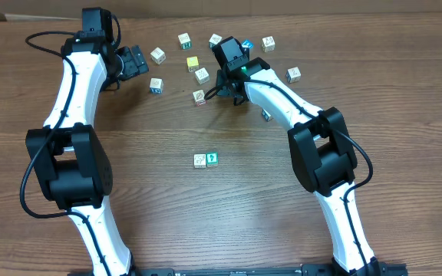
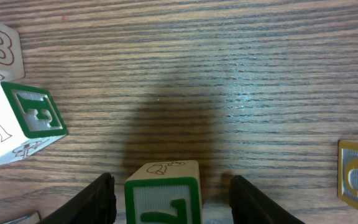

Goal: Form a circle
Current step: 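Close the right gripper on the green elephant-picture block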

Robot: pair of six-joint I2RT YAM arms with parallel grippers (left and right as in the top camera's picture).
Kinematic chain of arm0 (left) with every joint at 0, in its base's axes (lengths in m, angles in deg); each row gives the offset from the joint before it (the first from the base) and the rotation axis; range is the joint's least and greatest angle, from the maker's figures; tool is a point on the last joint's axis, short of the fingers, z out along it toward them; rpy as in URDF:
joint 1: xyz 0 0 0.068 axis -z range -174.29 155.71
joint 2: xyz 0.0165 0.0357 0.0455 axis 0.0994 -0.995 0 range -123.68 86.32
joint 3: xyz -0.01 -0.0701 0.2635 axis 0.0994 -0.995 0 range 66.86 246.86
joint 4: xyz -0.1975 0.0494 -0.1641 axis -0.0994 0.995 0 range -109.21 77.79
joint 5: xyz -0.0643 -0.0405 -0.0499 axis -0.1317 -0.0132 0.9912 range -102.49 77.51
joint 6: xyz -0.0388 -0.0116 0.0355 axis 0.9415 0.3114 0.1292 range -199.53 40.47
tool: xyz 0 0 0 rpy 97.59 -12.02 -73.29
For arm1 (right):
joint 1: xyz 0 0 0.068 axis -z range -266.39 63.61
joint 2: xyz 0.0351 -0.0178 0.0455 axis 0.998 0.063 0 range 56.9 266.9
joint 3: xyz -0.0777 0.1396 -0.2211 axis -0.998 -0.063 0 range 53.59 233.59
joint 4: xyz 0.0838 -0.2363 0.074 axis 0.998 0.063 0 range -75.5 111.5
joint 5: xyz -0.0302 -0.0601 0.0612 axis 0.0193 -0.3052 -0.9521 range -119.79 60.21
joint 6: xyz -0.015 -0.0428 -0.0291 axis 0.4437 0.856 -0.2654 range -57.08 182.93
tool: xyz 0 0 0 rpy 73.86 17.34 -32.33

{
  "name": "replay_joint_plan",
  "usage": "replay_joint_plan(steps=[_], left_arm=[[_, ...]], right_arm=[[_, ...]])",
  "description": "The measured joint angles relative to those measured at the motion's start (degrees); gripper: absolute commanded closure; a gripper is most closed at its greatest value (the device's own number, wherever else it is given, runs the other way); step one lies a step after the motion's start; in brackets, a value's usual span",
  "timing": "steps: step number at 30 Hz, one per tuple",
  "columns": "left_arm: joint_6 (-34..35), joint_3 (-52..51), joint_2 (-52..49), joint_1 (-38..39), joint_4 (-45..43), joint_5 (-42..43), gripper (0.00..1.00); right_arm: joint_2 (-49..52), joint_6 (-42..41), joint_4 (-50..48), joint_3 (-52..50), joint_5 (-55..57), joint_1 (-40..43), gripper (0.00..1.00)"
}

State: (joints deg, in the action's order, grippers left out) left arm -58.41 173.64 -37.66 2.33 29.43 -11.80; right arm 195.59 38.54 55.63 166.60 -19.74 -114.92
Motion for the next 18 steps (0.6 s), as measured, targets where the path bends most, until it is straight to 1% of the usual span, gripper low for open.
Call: replay_joint_plan(steps=[1,3,4,18], left_arm=[[0.0,0.0,0.0,0.0,0.0,0.0,0.00],[0.0,0.0,0.0,0.0,0.0,0.0,0.00],[0.0,0.0,0.0,0.0,0.0,0.0,0.00],[0.0,0.0,0.0,0.0,0.0,0.0,0.00]], right_arm=[[0.0,0.1,0.0,0.0,0.0,0.0,0.48],[0.0,0.3,-0.1,0.0,0.0,0.0,0.57],[0.0,0.5,-0.3,0.0,0.0,0.1,0.60],[0.0,4.1,-1.3,0.0,0.3,0.1,0.59]])
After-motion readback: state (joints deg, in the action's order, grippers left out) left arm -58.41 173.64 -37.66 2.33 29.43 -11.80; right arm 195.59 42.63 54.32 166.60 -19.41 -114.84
